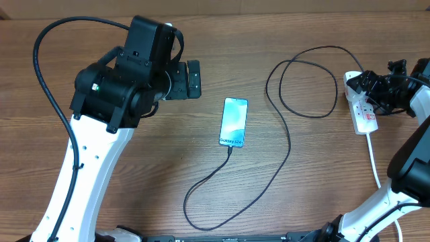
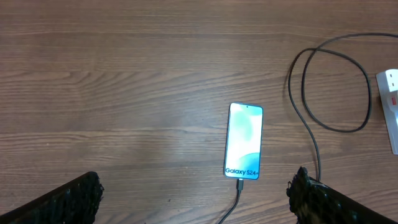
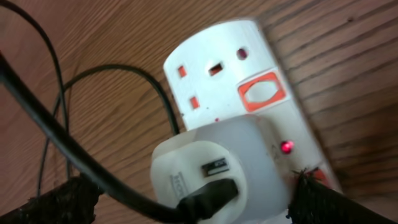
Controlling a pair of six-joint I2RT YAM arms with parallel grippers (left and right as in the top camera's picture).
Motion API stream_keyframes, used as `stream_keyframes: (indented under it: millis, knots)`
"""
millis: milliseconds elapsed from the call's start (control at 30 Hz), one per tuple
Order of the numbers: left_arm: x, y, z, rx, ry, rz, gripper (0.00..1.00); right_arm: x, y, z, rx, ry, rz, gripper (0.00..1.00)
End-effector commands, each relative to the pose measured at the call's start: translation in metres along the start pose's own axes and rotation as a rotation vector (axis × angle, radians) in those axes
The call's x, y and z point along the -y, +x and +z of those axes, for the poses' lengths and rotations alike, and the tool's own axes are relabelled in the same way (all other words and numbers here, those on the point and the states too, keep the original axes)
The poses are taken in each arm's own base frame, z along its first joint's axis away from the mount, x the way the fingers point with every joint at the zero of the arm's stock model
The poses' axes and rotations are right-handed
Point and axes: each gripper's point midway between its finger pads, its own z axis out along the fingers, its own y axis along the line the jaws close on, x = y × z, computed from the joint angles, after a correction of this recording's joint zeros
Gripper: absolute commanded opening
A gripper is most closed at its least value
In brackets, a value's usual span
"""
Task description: Plug charger to phone and switch on socket
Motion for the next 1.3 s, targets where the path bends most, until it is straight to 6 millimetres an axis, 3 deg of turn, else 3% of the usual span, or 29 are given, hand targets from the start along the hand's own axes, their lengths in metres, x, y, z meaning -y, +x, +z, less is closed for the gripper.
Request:
stream_keyframes:
  millis: [0,333,500,800,1067,1267]
  knots:
    - [0.000,-0.003,0.001,0.006,-0.009,0.029,0.99,-0.006,0.027,0.023,-0.099,-0.066,0.062,1.00]
    - [0.000,-0.003,0.001,0.006,-0.009,0.028,0.99,-0.003,0.026,0.023,-0.097,-0.051,0.071,1.00]
    - [0.000,-0.003,0.001,0.006,-0.009,0.028,0.99,0.012,0.019,0.016,-0.085,0.063,0.146,1.00]
    - [0.000,-0.003,0.001,0.006,-0.009,0.029,0.99,0.016,-0.021,-0.035,-0.042,0.266,0.169,1.00]
    - [0.000,-0.003,0.001,0.006,-0.009,0.028,0.99,-0.021,-0.047,-0.096,0.048,0.269,0.149,1.00]
    - [0.000,-0.003,0.001,0.006,-0.009,0.028,0.99,-0.047,-0.046,-0.149,0.144,0.290,0.145,1.00]
